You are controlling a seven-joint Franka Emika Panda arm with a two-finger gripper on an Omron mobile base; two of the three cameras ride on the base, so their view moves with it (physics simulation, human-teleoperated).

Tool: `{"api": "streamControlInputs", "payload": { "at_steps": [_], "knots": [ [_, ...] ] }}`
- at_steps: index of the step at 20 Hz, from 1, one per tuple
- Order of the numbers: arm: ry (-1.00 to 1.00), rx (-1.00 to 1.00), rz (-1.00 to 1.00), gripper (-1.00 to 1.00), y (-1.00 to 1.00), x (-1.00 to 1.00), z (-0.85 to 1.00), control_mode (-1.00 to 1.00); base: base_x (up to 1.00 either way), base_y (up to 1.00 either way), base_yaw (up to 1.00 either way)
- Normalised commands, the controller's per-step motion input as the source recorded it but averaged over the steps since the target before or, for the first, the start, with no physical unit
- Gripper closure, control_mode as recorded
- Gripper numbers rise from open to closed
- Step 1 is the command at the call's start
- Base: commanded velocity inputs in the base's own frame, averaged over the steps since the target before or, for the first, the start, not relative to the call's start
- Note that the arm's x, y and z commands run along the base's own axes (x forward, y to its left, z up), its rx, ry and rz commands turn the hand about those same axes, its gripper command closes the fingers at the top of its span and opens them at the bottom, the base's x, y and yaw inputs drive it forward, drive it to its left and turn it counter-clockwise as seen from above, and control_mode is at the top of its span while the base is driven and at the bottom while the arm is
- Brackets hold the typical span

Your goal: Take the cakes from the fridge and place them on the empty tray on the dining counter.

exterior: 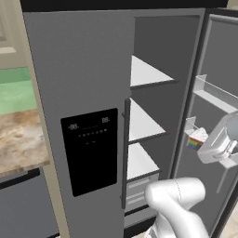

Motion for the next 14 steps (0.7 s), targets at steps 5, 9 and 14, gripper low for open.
{"api": "streamControlInputs", "payload": {
  "at_steps": [5,9,14],
  "knots": [
    [0.00,0.00,0.00,1.00,0.00,0.00,0.00,1.00,-0.82,-0.03,0.00],
    [0.00,0.00,0.00,1.00,0.00,0.00,0.00,1.00,-1.00,0.00,0.00],
    [0.00,0.00,0.00,1.00,0.00,0.00,0.00,1.00,-0.91,-0.06,-0.12]
  ]
}}
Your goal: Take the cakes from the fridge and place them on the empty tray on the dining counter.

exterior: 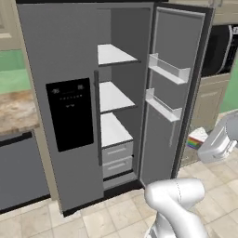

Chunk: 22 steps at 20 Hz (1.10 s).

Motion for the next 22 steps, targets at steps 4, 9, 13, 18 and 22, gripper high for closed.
{"api": "streamControlInputs", "payload": {
  "at_steps": [4,9,13,18,22],
  "knots": [
    [0.00,0.00,0.00,1.00,0.00,0.00,0.00,1.00,-0.55,-0.09,-0.27],
    [0.00,0.00,0.00,1.00,0.00,0.00,0.00,1.00,-0.10,0.00,-0.41],
    [0.00,0.00,0.00,1.00,0.00,0.00,0.00,1.00,0.00,0.00,-0.54],
    [0.00,0.00,0.00,1.00,0.00,0.00,0.00,1.00,-0.05,-0.02,-0.54],
    [0.00,0.00,0.00,1.00,0.00,0.00,0.00,1.00,-0.17,-0.09,-0.51]
  ]
}}
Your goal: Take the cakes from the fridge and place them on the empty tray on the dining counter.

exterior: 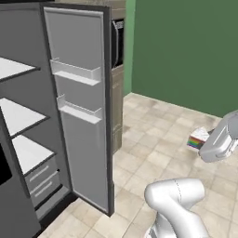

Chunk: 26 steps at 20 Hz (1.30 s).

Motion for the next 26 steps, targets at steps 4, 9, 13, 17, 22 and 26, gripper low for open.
{"api": "streamControlInputs", "payload": {
  "at_steps": [4,9,13,17,22,26],
  "knots": [
    [0.00,0.00,0.00,1.00,0.00,0.00,0.00,1.00,-0.15,-0.16,-0.50],
    [0.00,0.00,0.00,1.00,0.00,0.00,0.00,1.00,-0.03,-0.22,-0.47],
    [0.00,0.00,0.00,1.00,0.00,0.00,0.00,1.00,0.46,-0.30,-0.41],
    [0.00,0.00,0.00,1.00,0.00,0.00,0.00,1.00,0.66,-0.46,-0.33],
    [0.00,0.00,0.00,1.00,0.00,0.00,0.00,1.00,0.59,-0.62,-0.27],
    [0.00,0.00,0.00,1.00,0.00,0.00,0.00,1.00,0.96,-0.47,-0.23]
  ]
}}
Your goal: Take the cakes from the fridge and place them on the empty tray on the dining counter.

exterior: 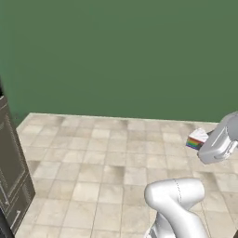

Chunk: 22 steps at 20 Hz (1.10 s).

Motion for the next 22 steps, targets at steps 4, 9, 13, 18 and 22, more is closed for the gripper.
{"api": "streamControlInputs", "payload": {
  "at_steps": [4,9,13,18,22],
  "knots": [
    [0.00,0.00,0.00,1.00,0.00,0.00,0.00,1.00,1.00,-0.43,-0.25],
    [0.00,0.00,0.00,1.00,0.00,0.00,0.00,1.00,1.00,-0.25,-0.28],
    [0.00,0.00,0.00,1.00,0.00,0.00,0.00,1.00,1.00,-0.28,-0.34],
    [0.00,0.00,0.00,1.00,0.00,0.00,0.00,1.00,1.00,-0.30,-0.39],
    [0.00,0.00,0.00,1.00,0.00,0.00,0.00,1.00,0.86,-0.30,-0.52]
  ]
}}
